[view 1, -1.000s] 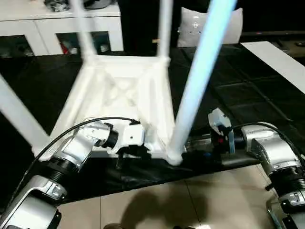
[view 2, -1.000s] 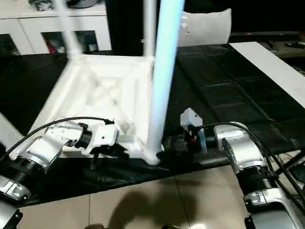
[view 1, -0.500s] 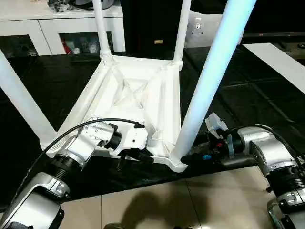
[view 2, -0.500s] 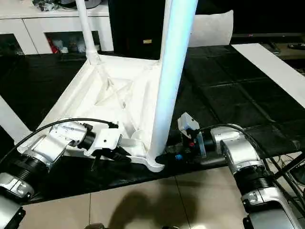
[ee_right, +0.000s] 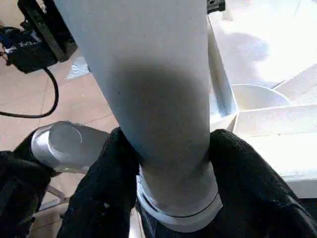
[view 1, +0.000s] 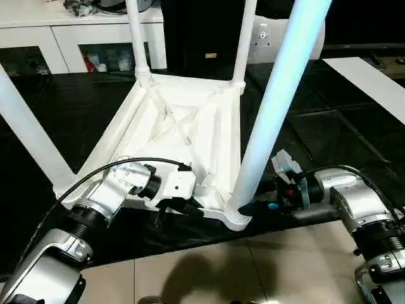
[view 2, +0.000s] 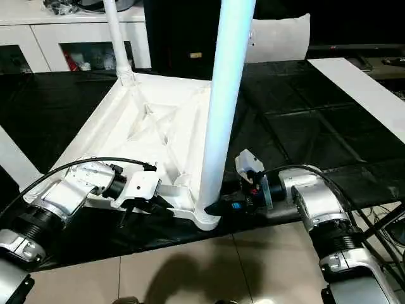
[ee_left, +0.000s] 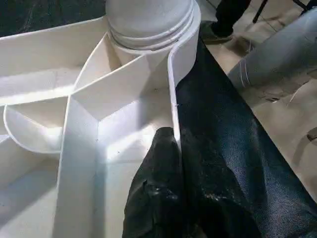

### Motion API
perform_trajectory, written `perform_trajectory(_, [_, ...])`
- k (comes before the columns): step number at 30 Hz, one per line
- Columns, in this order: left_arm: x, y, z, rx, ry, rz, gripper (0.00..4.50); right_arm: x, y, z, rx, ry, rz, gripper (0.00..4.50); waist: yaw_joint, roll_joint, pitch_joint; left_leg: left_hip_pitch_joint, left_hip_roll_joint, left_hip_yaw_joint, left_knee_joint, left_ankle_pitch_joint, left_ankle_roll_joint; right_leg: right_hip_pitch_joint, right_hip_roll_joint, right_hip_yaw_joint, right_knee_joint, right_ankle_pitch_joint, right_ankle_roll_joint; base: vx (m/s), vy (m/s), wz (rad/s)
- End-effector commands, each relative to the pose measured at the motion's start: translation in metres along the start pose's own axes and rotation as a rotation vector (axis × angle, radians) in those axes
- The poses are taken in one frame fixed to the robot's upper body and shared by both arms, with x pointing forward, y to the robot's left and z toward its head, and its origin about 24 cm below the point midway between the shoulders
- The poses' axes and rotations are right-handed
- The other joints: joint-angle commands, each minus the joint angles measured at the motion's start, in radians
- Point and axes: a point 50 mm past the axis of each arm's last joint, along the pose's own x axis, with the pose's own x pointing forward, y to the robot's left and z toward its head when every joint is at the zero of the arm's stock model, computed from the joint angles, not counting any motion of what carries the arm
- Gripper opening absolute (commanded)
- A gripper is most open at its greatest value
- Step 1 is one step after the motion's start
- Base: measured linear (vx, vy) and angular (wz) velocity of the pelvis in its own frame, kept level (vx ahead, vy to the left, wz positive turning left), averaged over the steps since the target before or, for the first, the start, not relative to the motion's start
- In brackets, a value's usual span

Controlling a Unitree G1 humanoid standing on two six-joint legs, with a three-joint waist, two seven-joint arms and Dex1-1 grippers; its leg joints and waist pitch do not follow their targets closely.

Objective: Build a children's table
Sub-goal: Rotate leg to tighten

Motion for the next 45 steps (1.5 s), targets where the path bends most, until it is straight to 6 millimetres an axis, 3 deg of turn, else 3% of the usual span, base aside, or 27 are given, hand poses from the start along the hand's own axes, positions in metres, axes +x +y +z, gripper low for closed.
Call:
perform_trajectory(1, [0.006,0.001,0.004,0.043,0.020,-0.039,0.00,0.007,0.001,0.001,-0.017,0.004,0.018,1.97,-0.005,-0.003,-0.079,-0.007,0.009,0.021,-0.066,-0.114,0.062,0.073,-0.049,0.053,-0.059,-0.346,-0.137,0.000,0.000,0.00])
perform_trajectory(2, [0.007,0.001,0.004,0.043,0.019,-0.038,0.00,0.008,0.000,0.002,0.010,-0.010,0.007,1.97,-0.006,-0.002,-0.078,-0.006,0.009,0.021,-0.066,-0.118,0.062,0.073,-0.048,0.053,-0.061,-0.354,-0.136,0.000,0.000,0.00])
perform_trajectory(4, [0.007,0.000,0.004,0.041,0.018,-0.036,0.00,0.009,-0.001,0.004,0.059,-0.039,0.016,2.51,-0.007,-0.001,-0.076,-0.005,0.006,0.022,-0.067,-0.138,0.058,0.073,-0.048,0.050,-0.069,-0.397,-0.118,0.000,0.000,0.00])
perform_trajectory(8, [0.008,0.000,0.004,0.040,0.018,-0.036,0.00,0.010,0.001,0.004,0.069,-0.039,0.039,2.98,-0.006,-0.002,-0.076,-0.003,0.007,0.022,-0.067,-0.146,0.054,0.071,-0.048,0.047,-0.074,-0.429,-0.101,0.000,0.000,0.00])
perform_trajectory(11, [0.008,-0.001,0.003,0.039,0.018,-0.038,0.00,0.011,0.000,0.000,-0.014,0.011,0.004,2.98,-0.007,-0.002,-0.077,-0.002,0.010,0.020,-0.068,-0.144,0.050,0.068,-0.050,0.049,-0.070,-0.412,-0.107,0.000,0.000,0.00])
perform_trajectory(17, [0.008,-0.001,0.003,0.039,0.021,-0.040,0.00,0.011,0.002,-0.002,-0.001,0.011,0.021,2.98,-0.006,-0.002,-0.077,-0.005,0.010,0.020,-0.069,-0.136,0.057,0.072,-0.048,0.052,-0.064,-0.378,-0.123,0.000,0.000,0.00])
perform_trajectory(18, [0.008,-0.002,0.002,0.038,0.021,-0.040,0.00,0.011,0.002,-0.001,0.010,0.006,0.025,2.73,-0.006,-0.002,-0.078,-0.004,0.010,0.020,-0.068,-0.135,0.057,0.072,-0.049,0.052,-0.065,-0.378,-0.123,0.000,0.000,0.00])
perform_trajectory(20, [0.008,-0.002,0.002,0.037,0.022,-0.041,0.00,0.011,0.003,-0.002,0.020,0.002,0.031,2.73,-0.005,-0.001,-0.078,-0.004,0.010,0.020,-0.068,-0.132,0.058,0.072,-0.048,0.052,-0.065,-0.378,-0.123,0.000,0.000,0.00])
perform_trajectory(24, [0.008,-0.003,0.001,0.034,0.023,-0.046,0.00,0.011,0.004,-0.002,0.041,-0.015,0.048,2.32,-0.004,-0.001,-0.078,-0.004,0.011,0.020,-0.068,-0.130,0.058,0.072,-0.049,0.052,-0.063,-0.366,-0.129,0.000,0.000,0.00])
perform_trajectory(31, [0.008,-0.006,0.000,0.007,0.011,-0.051,0.00,0.012,0.006,-0.004,0.062,-0.026,0.065,2.13,-0.003,-0.003,-0.078,-0.005,0.010,0.020,-0.068,-0.129,0.056,0.072,-0.050,0.052,-0.064,-0.378,-0.121,0.000,0.000,0.00])
perform_trajectory(35, [0.010,-0.007,0.003,-0.096,-0.067,0.014,0.00,0.019,0.008,-0.007,0.095,-0.061,0.034,2.11,-0.004,0.001,-0.077,-0.005,0.012,0.019,-0.069,-0.133,0.054,0.073,-0.051,0.052,-0.064,-0.378,-0.125,0.000,0.000,0.00])
perform_trajectory(38, [0.014,-0.008,0.007,-0.197,-0.106,0.101,0.00,0.032,0.004,-0.008,0.136,-0.096,-0.078,2.11,-0.014,-0.001,-0.074,-0.003,0.012,0.019,-0.072,-0.150,0.044,0.071,-0.050,0.050,-0.067,-0.403,-0.121,0.000,0.000,0.00])
perform_trajectory(40, [0.016,-0.007,0.010,-0.225,-0.123,0.132,0.00,0.038,0.001,-0.008,0.141,-0.105,-0.129,2.11,-0.029,0.000,-0.062,0.000,-0.001,0.019,-0.071,-0.211,0.032,0.068,-0.048,0.038,-0.091,-0.540,-0.072,0.000,0.000,0.00])
perform_trajectory(42, [0.021,-0.004,0.016,-0.271,-0.155,0.185,0.00,0.049,-0.005,-0.007,0.155,-0.123,-0.232,2.11,-0.049,-0.004,-0.058,0.003,-0.006,0.015,-0.066,-0.258,0.019,0.068,-0.050,0.023,-0.106,-0.632,-0.022,0.000,0.000,0.00])
perform_trajectory(43, [0.026,-0.001,0.024,-0.318,-0.181,0.241,0.00,0.060,-0.011,-0.006,0.205,-0.156,-0.336,2.11,-0.067,-0.006,-0.054,0.007,-0.017,0.014,-0.056,-0.294,0.018,0.063,-0.044,0.003,-0.130,-0.699,0.026,0.000,0.000,0.00])
perform_trajectory(44, [0.027,-0.001,0.026,-0.330,-0.187,0.254,0.00,0.063,-0.013,-0.006,0.221,-0.165,-0.362,2.10,-0.079,-0.003,-0.055,0.013,-0.014,0.013,-0.053,-0.307,0.008,0.060,-0.045,-0.004,-0.132,-0.707,0.034,0.000,0.000,0.00])
perform_trajectory(45, [0.030,0.002,0.030,-0.350,-0.193,0.290,0.00,0.070,-0.017,-0.005,0.252,-0.186,-0.414,2.10,-0.107,-0.003,-0.052,0.004,-0.021,0.008,-0.043,-0.335,0.013,0.066,-0.037,-0.039,-0.157,-0.742,0.083,0.000,0.000,0.00])
